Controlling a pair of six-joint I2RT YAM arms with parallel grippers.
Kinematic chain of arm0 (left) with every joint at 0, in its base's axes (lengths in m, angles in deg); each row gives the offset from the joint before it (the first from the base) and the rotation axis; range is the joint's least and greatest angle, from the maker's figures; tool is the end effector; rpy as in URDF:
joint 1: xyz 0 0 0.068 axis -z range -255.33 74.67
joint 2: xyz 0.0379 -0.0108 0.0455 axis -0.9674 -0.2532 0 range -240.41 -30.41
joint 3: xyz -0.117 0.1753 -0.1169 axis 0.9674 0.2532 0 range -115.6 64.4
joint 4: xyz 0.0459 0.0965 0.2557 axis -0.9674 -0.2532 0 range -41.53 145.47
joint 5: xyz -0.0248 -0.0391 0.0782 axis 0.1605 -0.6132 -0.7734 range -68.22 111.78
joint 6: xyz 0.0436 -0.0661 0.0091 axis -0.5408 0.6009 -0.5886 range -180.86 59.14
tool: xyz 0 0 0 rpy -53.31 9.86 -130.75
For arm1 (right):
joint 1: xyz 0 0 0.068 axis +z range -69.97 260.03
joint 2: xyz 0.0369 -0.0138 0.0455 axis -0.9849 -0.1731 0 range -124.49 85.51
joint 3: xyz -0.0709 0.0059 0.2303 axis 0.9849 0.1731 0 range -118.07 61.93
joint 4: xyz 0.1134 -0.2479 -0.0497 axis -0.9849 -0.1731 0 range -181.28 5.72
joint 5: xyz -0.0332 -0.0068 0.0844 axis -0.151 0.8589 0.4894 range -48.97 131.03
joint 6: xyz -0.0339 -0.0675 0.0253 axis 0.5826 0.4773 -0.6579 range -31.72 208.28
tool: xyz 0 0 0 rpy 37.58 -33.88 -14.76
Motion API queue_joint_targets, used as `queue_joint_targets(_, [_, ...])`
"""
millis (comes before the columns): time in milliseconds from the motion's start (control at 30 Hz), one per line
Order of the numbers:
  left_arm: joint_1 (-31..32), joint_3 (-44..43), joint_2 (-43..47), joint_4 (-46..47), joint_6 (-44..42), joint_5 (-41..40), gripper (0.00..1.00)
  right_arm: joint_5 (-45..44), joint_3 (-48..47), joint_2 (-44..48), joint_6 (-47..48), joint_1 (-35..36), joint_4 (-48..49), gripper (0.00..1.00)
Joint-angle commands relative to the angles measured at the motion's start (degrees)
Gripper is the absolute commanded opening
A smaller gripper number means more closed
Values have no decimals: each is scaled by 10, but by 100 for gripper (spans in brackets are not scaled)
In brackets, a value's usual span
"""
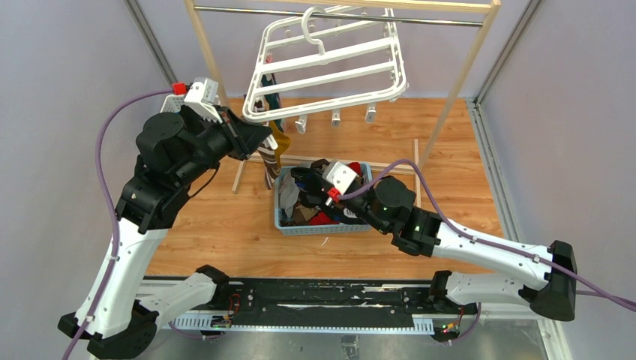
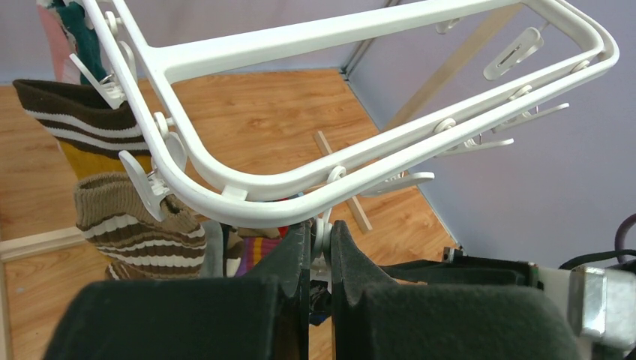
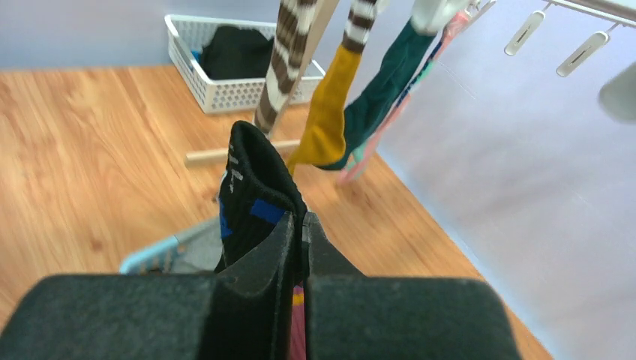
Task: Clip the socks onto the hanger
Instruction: Pick up the sock from the bin.
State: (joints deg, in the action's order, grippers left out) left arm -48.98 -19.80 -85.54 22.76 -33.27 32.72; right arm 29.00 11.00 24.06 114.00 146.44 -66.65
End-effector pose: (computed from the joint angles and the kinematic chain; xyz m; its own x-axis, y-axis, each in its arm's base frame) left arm 0.1991 -0.1131 0.4736 -0.3310 -0.3435 -0.8789 0.5104 0.7182 -0.4729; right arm 0.1403 0.2856 0.3451 0.3977 -0.1499 -0.9052 -0.7115 0.5725 -0.4074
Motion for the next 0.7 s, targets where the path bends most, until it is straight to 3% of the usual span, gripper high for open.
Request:
queue_joint_targets(0, [-4,-11,-4,-1,-8,8,1,-13,-55,-35,-110,12,34,0])
queue_joint_targets(200, [-4,-10,-6,0,-8,9,1,-52,-137,-102,-201,17,21,0])
queue_joint_targets(333, [-4,-9,-5,2,-7,10,1,-111,-140,-115,-205,30,74,0])
queue_joint_targets(667, [-4,-3,-2,8,-16,26,1,-134,-145,-121,-195,37,132,0])
